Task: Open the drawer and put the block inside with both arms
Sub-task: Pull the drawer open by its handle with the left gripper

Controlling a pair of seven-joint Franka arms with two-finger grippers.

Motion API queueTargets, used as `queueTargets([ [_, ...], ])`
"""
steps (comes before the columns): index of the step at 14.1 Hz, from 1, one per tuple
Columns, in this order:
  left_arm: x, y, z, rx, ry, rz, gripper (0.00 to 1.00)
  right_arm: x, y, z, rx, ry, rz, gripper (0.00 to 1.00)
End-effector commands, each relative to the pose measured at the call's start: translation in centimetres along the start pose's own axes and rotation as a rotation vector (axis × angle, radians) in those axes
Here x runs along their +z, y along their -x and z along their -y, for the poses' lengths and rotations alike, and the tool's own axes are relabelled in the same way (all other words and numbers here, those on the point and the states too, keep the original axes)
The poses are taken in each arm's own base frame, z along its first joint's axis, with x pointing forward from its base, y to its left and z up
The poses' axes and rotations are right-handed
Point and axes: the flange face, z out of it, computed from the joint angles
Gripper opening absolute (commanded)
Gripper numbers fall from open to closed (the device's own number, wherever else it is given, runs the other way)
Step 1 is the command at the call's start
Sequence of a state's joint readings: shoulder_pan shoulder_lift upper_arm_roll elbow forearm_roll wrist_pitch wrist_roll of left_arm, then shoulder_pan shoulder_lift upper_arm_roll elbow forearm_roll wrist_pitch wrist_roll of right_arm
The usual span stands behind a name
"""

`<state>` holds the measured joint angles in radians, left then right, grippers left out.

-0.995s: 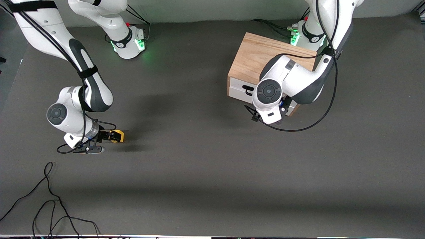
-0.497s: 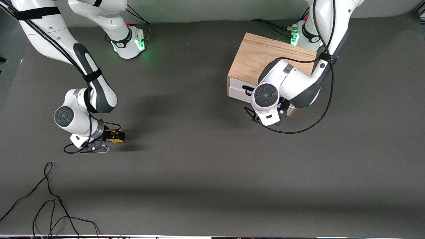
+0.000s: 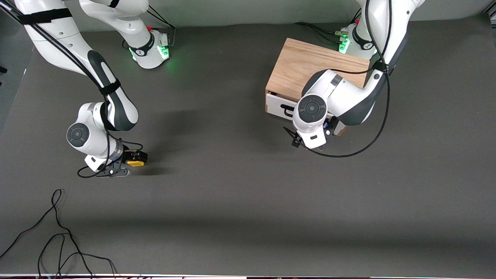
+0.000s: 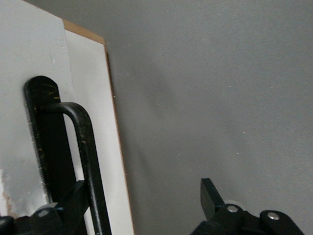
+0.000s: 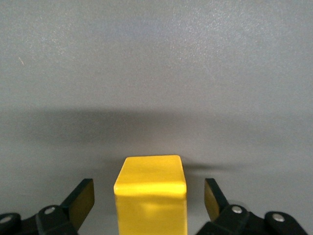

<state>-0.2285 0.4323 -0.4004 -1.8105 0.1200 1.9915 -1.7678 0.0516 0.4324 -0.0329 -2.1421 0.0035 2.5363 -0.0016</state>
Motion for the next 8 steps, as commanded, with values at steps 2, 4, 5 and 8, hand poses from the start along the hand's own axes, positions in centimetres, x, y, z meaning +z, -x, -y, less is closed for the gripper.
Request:
queueTargets([
  [2,-1.2,-1.0,-2.8,-0.008,0.104,0.003,1.0,0.6,0.2,0.3,-0.001,0.007,-0.023,1.0],
  [4,-1.6,-1.3,-4.3,-0.013,0.126,0.012,1.0,0.7,0.2,0.3,-0.001,0.006,-0.022,1.0],
  [5,-1.8,-1.5,-4.9,-0.016,0.135,0.019,1.0,0.7,0.2,0.2,-0.002,0.007,-0.025,1.0],
  [8,-1.9,-1.9,-6.8,-0.014,0.182,0.022,1.0,1.1,0.5,0.2,-0.003,0.007,-0.031,1.0],
])
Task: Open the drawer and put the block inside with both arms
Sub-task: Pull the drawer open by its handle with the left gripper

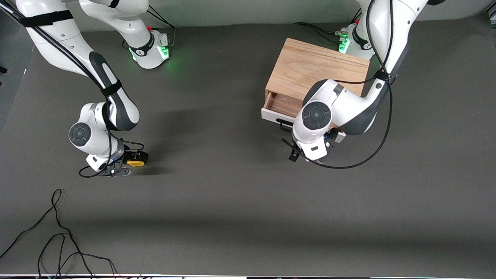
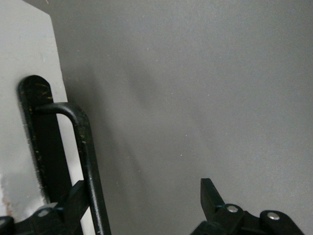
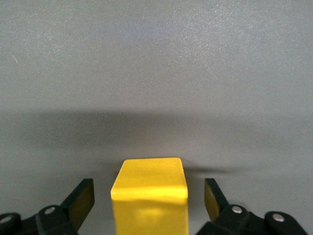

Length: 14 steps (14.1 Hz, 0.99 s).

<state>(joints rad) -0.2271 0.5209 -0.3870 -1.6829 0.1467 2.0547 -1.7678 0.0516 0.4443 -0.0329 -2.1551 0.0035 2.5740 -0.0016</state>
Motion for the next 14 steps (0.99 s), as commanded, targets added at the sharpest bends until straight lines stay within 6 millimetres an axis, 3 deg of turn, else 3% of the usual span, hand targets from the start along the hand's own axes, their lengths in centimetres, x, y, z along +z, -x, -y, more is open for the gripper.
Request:
queueTargets([
  [1,-0.4,-0.4,-3.2,0.004,0.1,0.007,1.0,0.5,0.4,0.2,-0.002,0.007,-0.022,1.0],
  [3,-0.6,-0.5,-3.9,0.009,0.15,0.008,1.0,0.8,0.5,0.2,-0.004,0.007,-0.03,0.98],
  [8,-1.2,-0.7,-5.2,0.003,0.189,0.016,1.0,0.9,0.6,0.2,-0.01,0.009,-0.029,0.83],
  [14,-3.4,-2.0,-6.6,-0.02,0.243,0.014,1.0,0.9,0.6,0.2,-0.014,0.011,-0.029,0.65],
])
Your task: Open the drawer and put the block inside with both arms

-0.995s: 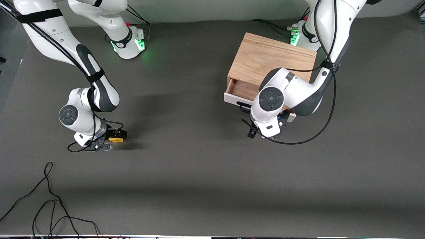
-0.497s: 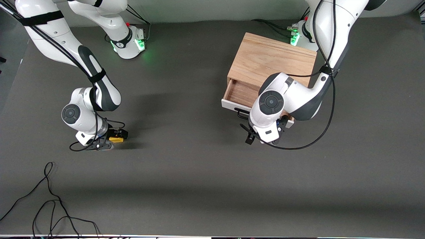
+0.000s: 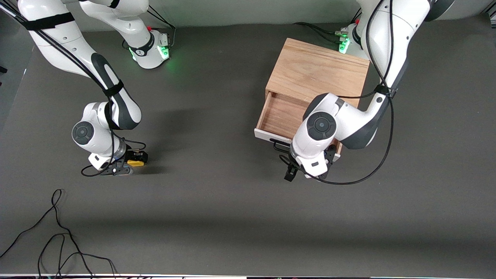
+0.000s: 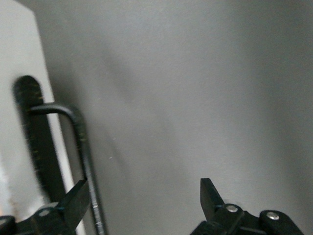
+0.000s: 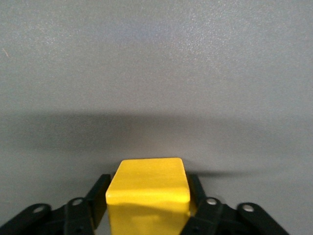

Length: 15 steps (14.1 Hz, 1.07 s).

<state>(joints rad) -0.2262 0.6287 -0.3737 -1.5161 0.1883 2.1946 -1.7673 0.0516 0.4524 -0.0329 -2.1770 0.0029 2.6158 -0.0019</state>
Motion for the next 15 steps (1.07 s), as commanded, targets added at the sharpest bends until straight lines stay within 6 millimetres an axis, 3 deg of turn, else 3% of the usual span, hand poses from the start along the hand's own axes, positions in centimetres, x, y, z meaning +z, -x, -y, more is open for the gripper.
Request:
queueTargets([
  [1,-1.4,-0.1,-1.7,0.0,0.062,-0.009,1.0,0.1,0.1,0.2,-0.014,0.011,-0.015,0.62],
  [5,-3.7,-1.3,-2.8,-0.015,0.117,-0.017,1.0,0.1,0.0,0.2,-0.025,0.011,-0.014,0.53],
  [8,-10.7,-6.0,-3.0,0.019,0.125,-0.094,1.0,0.1,0.1,0.2,-0.025,0.011,-0.007,0.45],
  [11,-16.1,-10.7,-0.1,0.136,-0.002,-0.087,1.0,-1.1,-0.3,0.4,-0.014,0.009,0.002,0.36],
  [15,-21.3,-17.0,5.3,0.373,-0.178,0.015,1.0,-6.3,-2.0,2.2,-0.023,0.002,0.024,0.31],
])
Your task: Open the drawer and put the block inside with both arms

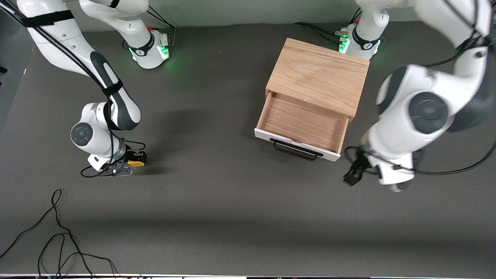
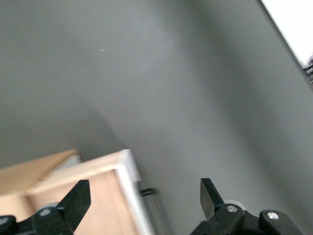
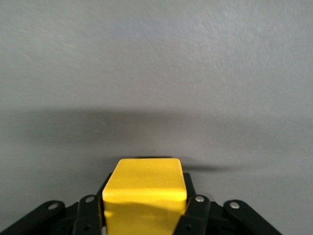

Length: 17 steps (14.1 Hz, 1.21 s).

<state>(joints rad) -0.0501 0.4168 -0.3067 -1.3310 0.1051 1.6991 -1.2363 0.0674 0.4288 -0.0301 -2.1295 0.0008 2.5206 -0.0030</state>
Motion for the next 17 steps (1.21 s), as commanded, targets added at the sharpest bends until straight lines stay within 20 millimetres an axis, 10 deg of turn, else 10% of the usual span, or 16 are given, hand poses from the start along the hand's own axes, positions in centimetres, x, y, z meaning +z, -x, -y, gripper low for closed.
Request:
queueTargets([
  [1,-2.3,-2.3,5.4,0.197,-0.08,0.069,1.0,-5.9,-1.1,1.7,0.0,0.002,0.003,0.3],
  [8,-4.6,-4.8,16.0,0.561,-0.088,0.125,1.0,-22.2,-5.3,8.9,0.086,0.017,0.065,0.2],
  [14,-5.5,-3.5,18.7,0.822,-0.088,0.109,1.0,-32.4,-5.9,16.3,0.188,-0.139,0.041,0.19],
  [17,-6.5,-3.9,19.0,0.969,-0.09,0.074,1.0,-34.9,-5.0,25.2,0.29,-0.169,0.047,0.13],
])
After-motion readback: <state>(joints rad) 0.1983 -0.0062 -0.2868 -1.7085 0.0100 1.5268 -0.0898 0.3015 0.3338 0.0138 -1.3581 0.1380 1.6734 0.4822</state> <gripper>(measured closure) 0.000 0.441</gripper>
